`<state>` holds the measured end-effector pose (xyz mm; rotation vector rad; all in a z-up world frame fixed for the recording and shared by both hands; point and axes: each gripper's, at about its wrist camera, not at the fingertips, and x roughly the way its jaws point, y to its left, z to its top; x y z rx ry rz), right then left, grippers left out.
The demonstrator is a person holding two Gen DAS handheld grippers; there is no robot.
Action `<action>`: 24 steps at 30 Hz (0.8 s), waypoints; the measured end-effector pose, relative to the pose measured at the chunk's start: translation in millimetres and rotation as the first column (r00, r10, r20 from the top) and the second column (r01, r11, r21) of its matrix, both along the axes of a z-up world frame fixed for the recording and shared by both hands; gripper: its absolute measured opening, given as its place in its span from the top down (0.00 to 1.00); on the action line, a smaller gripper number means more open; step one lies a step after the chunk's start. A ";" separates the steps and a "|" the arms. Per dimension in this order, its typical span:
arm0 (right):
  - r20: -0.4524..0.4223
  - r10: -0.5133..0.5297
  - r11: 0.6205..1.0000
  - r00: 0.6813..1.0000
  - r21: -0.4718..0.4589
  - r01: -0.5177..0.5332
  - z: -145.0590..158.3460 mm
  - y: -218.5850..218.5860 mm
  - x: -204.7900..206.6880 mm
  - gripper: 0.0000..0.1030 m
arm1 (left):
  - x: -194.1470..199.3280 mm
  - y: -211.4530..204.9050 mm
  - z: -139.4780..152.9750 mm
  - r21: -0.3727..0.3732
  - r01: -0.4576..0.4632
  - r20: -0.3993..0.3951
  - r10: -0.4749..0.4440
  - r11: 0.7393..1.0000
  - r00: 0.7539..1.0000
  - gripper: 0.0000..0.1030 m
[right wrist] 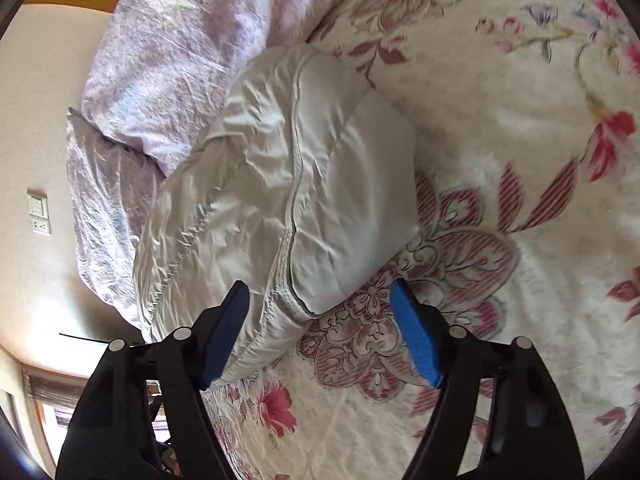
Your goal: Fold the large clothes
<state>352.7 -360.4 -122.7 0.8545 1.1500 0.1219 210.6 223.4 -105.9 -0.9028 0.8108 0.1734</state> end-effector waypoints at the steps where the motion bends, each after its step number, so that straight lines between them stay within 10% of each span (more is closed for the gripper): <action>1: 0.016 -0.009 1.000 1.000 0.000 0.009 -0.2 1.1 -0.2 0.33 | 1.9 -1.3 -1.9 -0.012 -0.010 0.010 0.010 1.000 1.000 0.27; 13: 0.167 -0.055 0.994 0.985 0.105 0.037 -4.8 -7.2 -1.4 0.71 | 4.5 20.8 -28.7 -0.329 -0.160 0.121 0.209 0.931 0.970 0.69; 24: 0.276 0.035 0.993 0.961 0.095 -0.063 36.3 10.6 -25.5 0.79 | -25.5 24.7 23.4 -0.188 -0.110 0.227 0.153 0.976 0.962 0.83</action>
